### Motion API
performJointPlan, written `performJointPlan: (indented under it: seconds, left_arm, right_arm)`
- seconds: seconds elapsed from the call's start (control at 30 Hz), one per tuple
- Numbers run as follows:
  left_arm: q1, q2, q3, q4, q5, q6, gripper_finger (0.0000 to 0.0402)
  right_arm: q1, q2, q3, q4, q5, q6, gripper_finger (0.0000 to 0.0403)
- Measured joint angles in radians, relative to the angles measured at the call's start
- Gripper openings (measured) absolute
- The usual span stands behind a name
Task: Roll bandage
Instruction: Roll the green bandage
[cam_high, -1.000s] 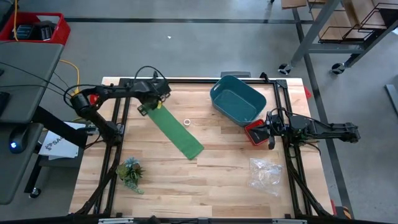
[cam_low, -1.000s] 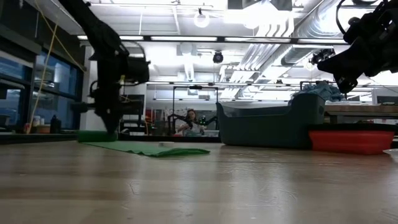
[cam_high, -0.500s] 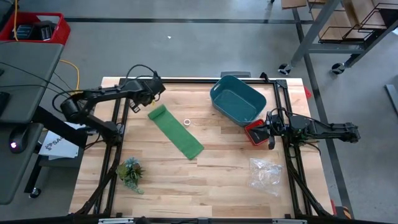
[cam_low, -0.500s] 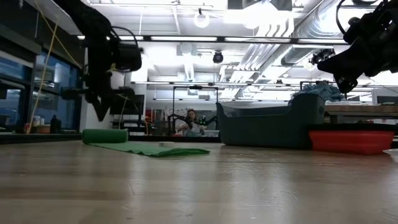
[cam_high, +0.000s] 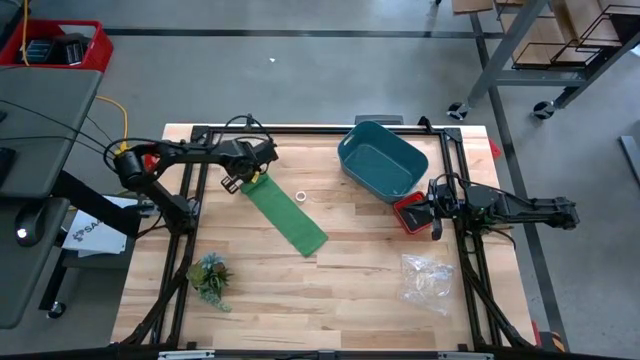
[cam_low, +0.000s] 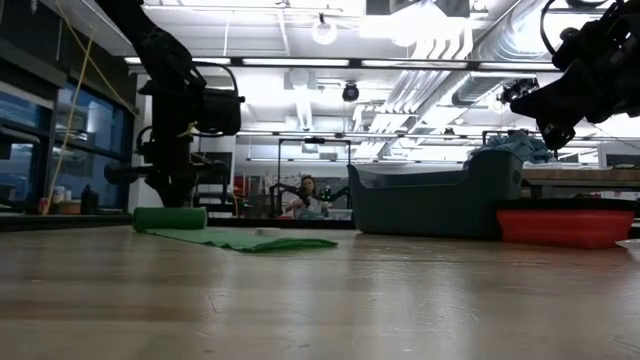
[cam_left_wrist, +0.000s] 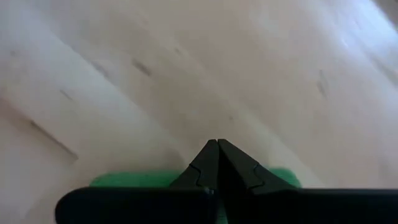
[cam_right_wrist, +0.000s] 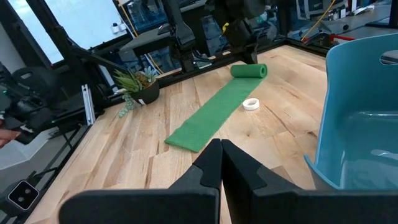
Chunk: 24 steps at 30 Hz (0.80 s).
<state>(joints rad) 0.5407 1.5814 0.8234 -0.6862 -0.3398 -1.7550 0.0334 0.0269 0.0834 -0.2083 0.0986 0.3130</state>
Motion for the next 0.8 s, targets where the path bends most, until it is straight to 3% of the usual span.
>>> performJointPlan:
  seconds: [0.3,0.43,0.67,0.8]
  left_arm:
    - [-0.222,-0.002,0.031,0.039,0.038,-0.2,0.0]
    - [-0.281,-0.033,0.065,0.051,0.036,-0.21,0.0]
    - [-0.295,-0.088,0.071,-0.152,-0.077,-0.282,0.0]
    - [-0.285,-0.094,0.07,-0.181,-0.057,-0.242,0.0]
  right_arm:
    - [0.0,0.0,0.0,0.0,0.0,0.0,0.0]
    - [0.0,0.0,0.0,0.0,0.0,0.0,0.0]
    - [0.0,0.0,0.0,0.0,0.0,0.0,0.0]
    - [0.0,0.0,0.0,0.0,0.0,0.0,0.0]
